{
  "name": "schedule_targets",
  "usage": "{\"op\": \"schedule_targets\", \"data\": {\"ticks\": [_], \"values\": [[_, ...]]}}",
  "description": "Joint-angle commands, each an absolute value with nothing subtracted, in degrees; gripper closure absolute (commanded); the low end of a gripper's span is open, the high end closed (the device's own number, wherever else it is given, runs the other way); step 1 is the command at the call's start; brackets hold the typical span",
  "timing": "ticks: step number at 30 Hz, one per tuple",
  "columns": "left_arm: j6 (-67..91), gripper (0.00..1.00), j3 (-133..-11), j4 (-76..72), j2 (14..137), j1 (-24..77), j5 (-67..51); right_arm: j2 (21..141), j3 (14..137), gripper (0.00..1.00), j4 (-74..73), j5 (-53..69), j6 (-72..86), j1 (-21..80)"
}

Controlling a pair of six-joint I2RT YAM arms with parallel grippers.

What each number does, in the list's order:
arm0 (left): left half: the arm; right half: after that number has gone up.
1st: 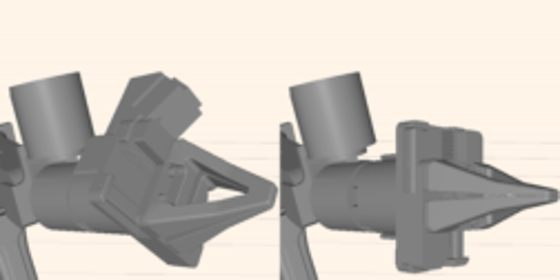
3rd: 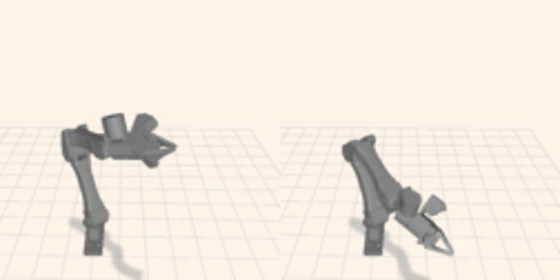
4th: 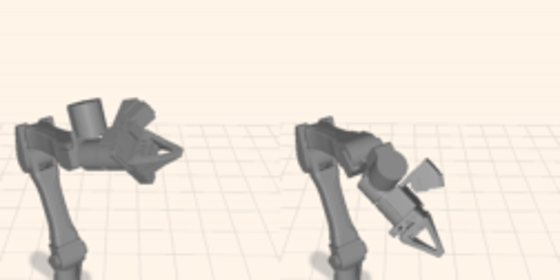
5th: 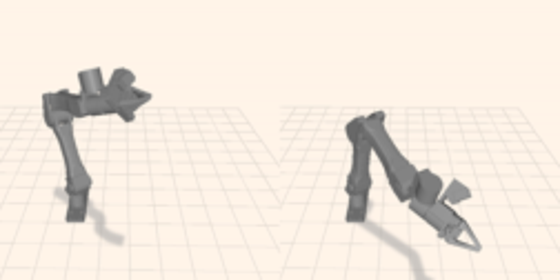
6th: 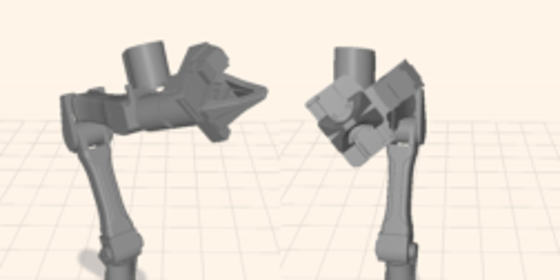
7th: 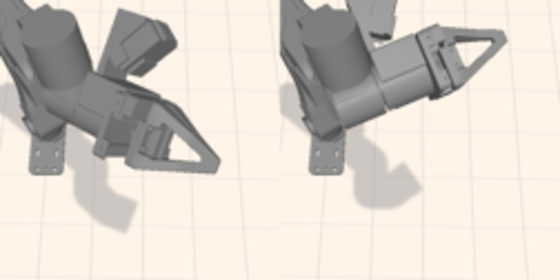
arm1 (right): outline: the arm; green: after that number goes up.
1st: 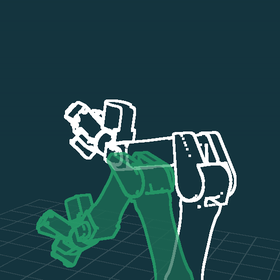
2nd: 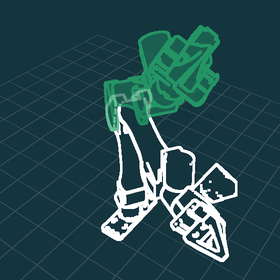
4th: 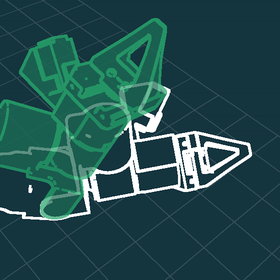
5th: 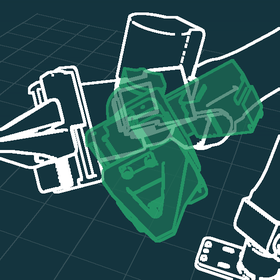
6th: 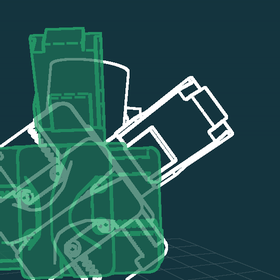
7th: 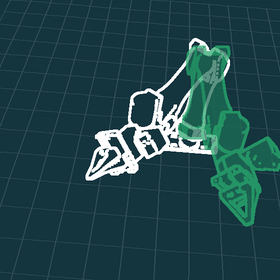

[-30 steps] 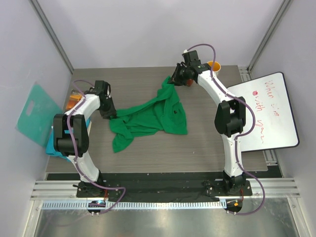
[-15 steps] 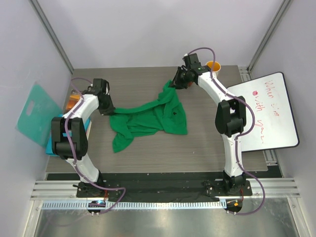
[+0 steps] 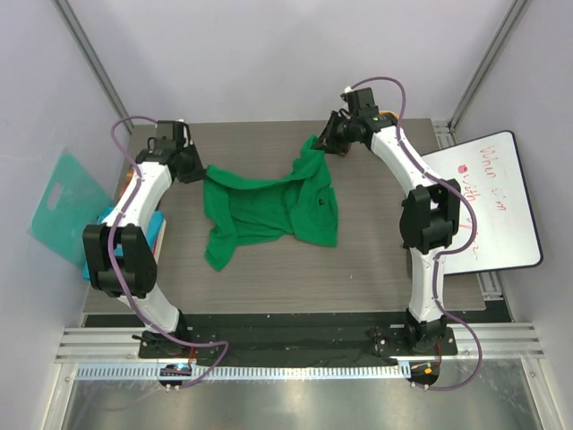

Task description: Fold and stack the t-shirts

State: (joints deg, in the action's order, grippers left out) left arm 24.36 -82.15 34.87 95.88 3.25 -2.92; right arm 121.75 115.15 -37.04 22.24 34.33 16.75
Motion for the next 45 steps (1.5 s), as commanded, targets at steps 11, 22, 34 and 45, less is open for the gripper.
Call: {"op": "schedule_targets", "data": {"ticks": [11,22,34,45], "values": [[23.82,0.66,-81.22,32.52,98.09,2.9,-6.86,117.25,113.03,0.99,-36.12,23.82,33.22,16.88],[24.96,0.63,-83.66,29.36,104.84,2.9,-9.13,117.25,111.97,0.99,-36.12,23.99,33.13,16.88],[26.89,0.64,-89.65,28.3,112.67,2.9,-10.72,115.75,108.99,0.99,-36.74,22.85,33.13,16.79],[27.6,0.64,-87.11,28.21,111.19,2.9,-11.6,116.72,109.6,0.99,-36.56,23.03,33.75,16.79]]}}
